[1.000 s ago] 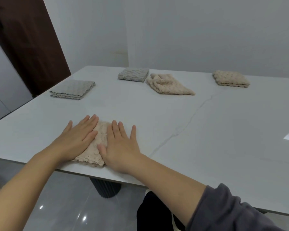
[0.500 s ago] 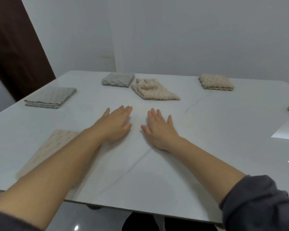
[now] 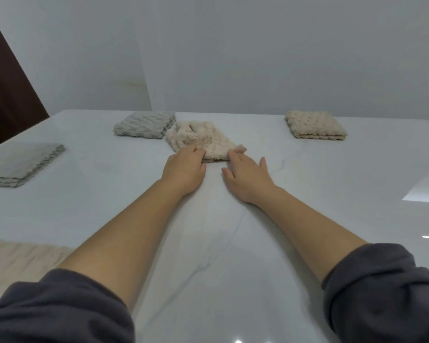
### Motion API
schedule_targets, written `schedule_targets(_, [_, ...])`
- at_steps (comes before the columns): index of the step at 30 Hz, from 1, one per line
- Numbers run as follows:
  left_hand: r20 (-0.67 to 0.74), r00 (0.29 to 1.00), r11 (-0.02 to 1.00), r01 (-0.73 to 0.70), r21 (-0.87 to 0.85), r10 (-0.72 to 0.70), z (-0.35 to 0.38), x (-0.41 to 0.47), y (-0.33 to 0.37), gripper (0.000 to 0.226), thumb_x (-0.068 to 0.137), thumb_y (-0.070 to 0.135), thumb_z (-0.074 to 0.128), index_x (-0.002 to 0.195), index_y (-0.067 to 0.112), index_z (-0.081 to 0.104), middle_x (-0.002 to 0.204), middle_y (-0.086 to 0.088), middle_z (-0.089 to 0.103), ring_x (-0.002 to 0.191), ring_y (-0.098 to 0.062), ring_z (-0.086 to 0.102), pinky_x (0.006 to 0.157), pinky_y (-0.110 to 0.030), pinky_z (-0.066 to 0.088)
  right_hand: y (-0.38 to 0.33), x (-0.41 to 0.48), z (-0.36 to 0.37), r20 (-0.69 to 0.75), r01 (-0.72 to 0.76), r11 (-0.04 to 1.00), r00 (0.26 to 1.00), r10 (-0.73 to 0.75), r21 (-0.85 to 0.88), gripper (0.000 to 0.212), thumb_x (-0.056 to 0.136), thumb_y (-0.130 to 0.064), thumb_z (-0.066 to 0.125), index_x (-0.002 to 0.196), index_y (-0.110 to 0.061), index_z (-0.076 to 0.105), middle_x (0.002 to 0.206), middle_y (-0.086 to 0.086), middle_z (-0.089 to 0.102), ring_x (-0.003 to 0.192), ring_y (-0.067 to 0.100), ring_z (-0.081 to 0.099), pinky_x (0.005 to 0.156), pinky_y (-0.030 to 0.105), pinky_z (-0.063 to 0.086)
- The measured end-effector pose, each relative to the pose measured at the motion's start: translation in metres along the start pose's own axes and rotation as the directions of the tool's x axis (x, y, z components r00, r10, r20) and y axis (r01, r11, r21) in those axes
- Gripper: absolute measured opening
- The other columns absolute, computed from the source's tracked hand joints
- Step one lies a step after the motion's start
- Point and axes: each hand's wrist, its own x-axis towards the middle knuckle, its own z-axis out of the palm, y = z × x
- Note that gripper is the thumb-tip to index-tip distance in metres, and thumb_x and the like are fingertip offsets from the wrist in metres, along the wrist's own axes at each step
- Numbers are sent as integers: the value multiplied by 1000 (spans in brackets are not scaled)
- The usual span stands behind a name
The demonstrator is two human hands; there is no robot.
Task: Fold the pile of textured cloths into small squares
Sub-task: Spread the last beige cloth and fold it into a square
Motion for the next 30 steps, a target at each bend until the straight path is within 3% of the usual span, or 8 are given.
schedule_targets(3, [-100,995,1000,-3,-6,3,1,1,4,28,97,19,46,120,13,60,120,-6,55,112,-26,49,87,-39,41,3,0,-2,-132,-16,992,991,-1,-126,44,98,-31,36,139,-16,44,132,5,49,121,27,43,109,46,26])
schedule_targets(6, [-107,994,991,-20,-132,6,1,-14,10,24,96,15,45,112,11,62,115,-5,56,108,-24,49,84,-39,43,5,-13,-6,-213,-30,992,977,3,-121,28,96,-28,43,112,-17,63,114,3,52,109,24,46,101,39,30])
schedule_targets(11, [-105,993,967,-72,-244,48,-1,-59,25,19,95,15,44,103,14,61,106,0,54,103,-19,49,83,-40,45,16,-64,-16,-269,39,999,962,-44,-21,17,85,-12,52,100,-19,58,97,-5,53,99,20,51,106,39,27])
schedule_targets(15, [-129,989,956,-111,-273,78,-4,-92,37,18,94,13,43,100,14,60,101,3,53,97,-16,48,79,-40,47,22,-108,-24,-280,55,996,960,-33,70,34,73,3,55,98,-20,53,92,-6,56,92,18,53,91,30,30])
schedule_targets(19, [-120,990,945,-109,-309,75,-4,-108,44,20,92,14,45,104,15,61,104,5,52,100,-14,48,81,-39,48,23,-130,-27,-233,58,979,972,-11,198,33,72,3,55,98,-17,53,91,-4,56,90,19,53,83,34,40])
schedule_targets(23, [-108,980,935,-195,-297,170,-3,-115,42,43,79,40,55,119,23,57,110,11,50,107,-11,47,89,-31,43,21,-132,-32,-183,20,933,982,49,360,27,79,-3,57,99,-19,58,85,-7,56,80,15,52,72,29,41])
schedule_targets(26, [-171,972,944,-202,-262,160,1,-112,50,39,77,48,68,104,23,56,103,11,50,97,-9,46,78,-29,42,18,-130,-35,-203,44,888,977,57,459,21,80,-6,61,94,-21,63,76,-8,60,71,11,52,67,26,42])
schedule_targets(30, [-242,968,953,-140,-269,74,-1,-107,57,19,83,25,62,83,21,44,88,9,45,83,-14,45,61,-30,35,16,-128,-36,-252,100,847,967,41,522,15,80,-8,66,87,-21,67,78,-6,62,71,5,52,65,17,38])
